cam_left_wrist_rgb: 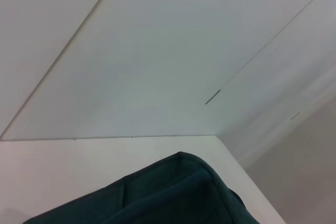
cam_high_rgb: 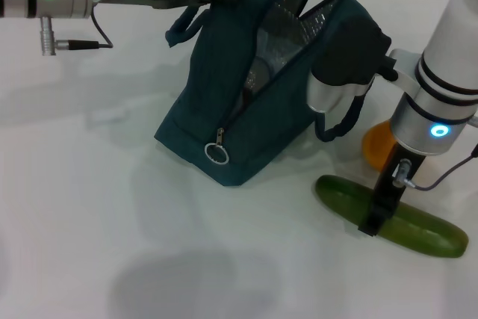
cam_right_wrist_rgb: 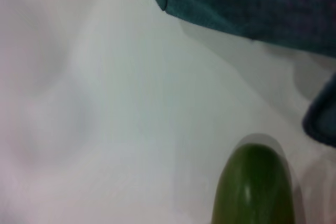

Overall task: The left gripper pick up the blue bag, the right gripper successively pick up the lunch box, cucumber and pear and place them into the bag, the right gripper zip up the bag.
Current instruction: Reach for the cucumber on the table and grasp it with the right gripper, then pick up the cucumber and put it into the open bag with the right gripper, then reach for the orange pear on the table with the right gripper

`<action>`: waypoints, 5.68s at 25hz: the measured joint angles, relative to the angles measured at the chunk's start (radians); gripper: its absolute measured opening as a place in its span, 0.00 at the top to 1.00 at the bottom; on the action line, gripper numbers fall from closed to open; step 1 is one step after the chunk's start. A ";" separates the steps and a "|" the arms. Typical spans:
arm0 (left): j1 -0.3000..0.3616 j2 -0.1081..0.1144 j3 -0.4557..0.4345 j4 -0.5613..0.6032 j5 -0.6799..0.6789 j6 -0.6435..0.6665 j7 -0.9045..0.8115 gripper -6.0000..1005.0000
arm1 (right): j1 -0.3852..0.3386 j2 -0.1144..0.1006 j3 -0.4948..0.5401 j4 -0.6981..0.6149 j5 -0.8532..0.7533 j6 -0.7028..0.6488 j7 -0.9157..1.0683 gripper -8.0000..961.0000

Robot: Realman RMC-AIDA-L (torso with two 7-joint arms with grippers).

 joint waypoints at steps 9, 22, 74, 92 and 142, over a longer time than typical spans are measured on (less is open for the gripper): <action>0.002 0.000 0.000 0.000 -0.001 0.006 -0.002 0.93 | -0.039 -0.007 0.132 -0.011 -0.004 -0.048 -0.038 0.34; 0.011 -0.008 0.006 0.000 -0.004 0.008 -0.016 0.93 | -0.301 -0.053 0.942 -0.038 0.308 -0.419 -0.420 0.34; -0.009 -0.020 0.011 0.000 -0.006 0.047 -0.056 0.93 | -0.350 -0.001 0.642 0.536 1.095 0.045 -1.846 0.32; 0.003 -0.023 0.011 0.000 -0.007 0.047 -0.053 0.93 | -0.345 -0.002 0.563 0.523 1.121 0.122 -1.654 0.32; 0.041 0.006 -0.010 0.002 -0.076 0.098 -0.045 0.93 | -0.632 -0.052 0.918 0.325 0.983 -0.188 -1.491 0.30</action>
